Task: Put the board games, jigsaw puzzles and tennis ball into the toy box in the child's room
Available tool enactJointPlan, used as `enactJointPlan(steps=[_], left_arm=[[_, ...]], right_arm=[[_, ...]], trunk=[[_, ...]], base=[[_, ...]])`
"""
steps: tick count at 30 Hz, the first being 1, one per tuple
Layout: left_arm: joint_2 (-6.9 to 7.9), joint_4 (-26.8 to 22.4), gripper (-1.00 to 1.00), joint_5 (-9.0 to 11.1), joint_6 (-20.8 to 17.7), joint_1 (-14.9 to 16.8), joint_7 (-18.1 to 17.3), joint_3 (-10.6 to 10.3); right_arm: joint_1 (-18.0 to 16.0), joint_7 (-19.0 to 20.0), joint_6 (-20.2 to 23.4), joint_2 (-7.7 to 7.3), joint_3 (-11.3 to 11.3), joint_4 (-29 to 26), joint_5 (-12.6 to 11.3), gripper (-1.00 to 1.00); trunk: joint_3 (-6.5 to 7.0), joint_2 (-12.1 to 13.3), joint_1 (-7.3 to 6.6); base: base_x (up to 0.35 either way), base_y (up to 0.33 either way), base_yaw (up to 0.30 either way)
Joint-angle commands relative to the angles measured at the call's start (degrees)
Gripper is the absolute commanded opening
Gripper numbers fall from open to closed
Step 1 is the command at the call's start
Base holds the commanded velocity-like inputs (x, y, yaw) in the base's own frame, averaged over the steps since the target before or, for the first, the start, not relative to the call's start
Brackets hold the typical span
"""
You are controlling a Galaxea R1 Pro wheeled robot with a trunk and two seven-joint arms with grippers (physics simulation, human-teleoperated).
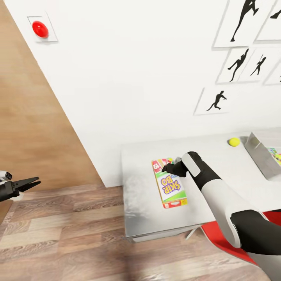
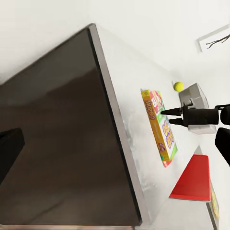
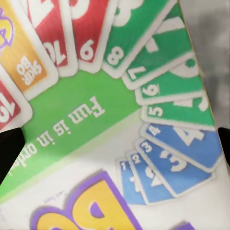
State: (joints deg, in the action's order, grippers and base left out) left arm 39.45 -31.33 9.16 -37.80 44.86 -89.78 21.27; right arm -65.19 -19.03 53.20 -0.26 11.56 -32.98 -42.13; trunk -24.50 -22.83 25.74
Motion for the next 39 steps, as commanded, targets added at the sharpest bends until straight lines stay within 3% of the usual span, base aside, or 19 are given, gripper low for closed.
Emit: enactJointPlan(steps=[1, 29, 39], left_arm=[[0.01, 0.02, 1.0, -0.01, -0.61, 0.05, -0.22, 0.0], [0.01, 0.04, 1.0, -0.1, -0.61, 0.05, -0.22, 0.0], [0.01, 0.03, 1.0, -0.1, -0.61, 0.05, -0.22, 0.0]], right_arm=[[-0.02, -0.48, -0.02, -0.01, 0.21, -0.05, -1.29, 1.0], [-0.02, -0.48, 0.06, 0.09, 0.21, -0.07, -1.29, 1.0], [-0.02, -0.48, 0.06, 0.09, 0.21, -0.07, -1.29, 1.0]], trunk=[[-0.1, -0.09, 0.04], [-0.1, -0.09, 0.04], [-0.1, -0.09, 0.04]], base=[[0.0, 0.277, 0.0], [0.0, 0.271, 0.0], [-0.013, 0.099, 0.0]])
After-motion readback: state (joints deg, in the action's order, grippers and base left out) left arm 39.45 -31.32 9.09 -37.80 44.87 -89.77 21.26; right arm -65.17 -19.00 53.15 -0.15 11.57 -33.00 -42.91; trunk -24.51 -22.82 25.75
